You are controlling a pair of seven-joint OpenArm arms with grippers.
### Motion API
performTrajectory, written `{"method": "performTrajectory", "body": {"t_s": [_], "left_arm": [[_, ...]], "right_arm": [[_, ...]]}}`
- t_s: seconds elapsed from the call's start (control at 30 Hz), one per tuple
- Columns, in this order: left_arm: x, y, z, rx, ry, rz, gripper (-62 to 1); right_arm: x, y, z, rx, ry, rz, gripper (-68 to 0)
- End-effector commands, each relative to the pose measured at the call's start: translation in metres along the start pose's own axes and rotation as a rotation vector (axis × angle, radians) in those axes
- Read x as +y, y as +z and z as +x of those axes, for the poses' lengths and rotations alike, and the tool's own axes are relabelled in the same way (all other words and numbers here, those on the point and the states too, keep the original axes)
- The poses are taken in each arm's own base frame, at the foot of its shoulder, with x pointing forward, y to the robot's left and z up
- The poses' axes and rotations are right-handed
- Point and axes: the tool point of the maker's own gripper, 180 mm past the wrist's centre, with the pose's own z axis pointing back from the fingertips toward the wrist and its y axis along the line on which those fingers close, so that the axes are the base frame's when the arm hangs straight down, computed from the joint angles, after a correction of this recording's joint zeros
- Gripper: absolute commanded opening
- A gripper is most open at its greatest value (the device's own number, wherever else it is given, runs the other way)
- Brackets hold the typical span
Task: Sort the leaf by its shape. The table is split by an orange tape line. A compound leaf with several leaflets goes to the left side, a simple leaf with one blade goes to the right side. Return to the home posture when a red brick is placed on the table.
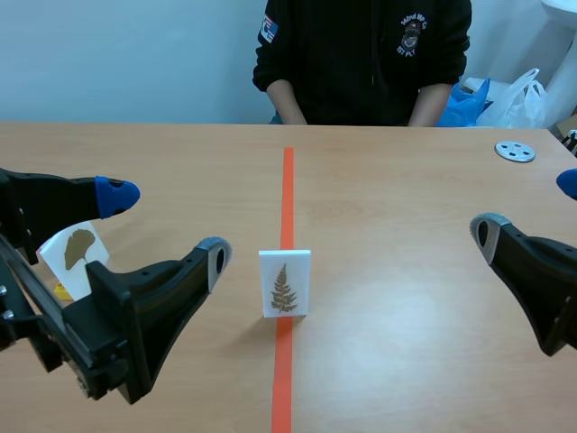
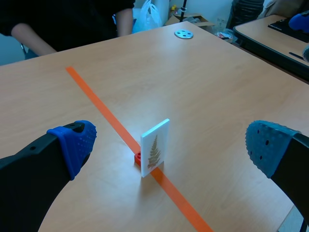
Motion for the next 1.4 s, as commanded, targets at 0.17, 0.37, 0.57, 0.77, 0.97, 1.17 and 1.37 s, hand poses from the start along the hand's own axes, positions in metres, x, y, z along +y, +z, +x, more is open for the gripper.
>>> {"method": "performTrajectory", "body": {"t_s": [0.17,0.37,0.57,0.77,0.97,1.17,1.37], "left_arm": [[0.001,0.0,0.005,-0.023,0.007,0.0,1.4],[0.0,0.0,0.005,-0.024,0.007,0.0,1.4],[0.0,0.0,0.005,-0.023,0.007,0.0,1.4],[0.0,0.0,0.005,-0.024,0.007,0.0,1.4],[0.001,0.0,0.005,-0.024,0.007,0.001,1.4],[0.001,0.0,0.005,-0.023,0.007,0.001,1.4],[0.001,0.0,0.005,-0.024,0.007,0.001,1.4]], "right_arm": [[0.001,-0.001,0.009,-0.018,0.026,0.01,0.4],[0.001,-0.003,-0.004,0.032,0.076,0.019,0.4],[-0.005,-0.018,-0.028,0.058,0.056,0.026,0.4],[0.008,-0.042,-0.055,0.084,0.041,0.092,0.4],[0.031,-0.067,-0.083,0.121,0.061,0.181,0.4],[0.042,-0.098,-0.105,0.125,0.056,0.197,0.4],[0.07,-0.136,-0.114,0.104,0.013,0.242,0.4]]}}
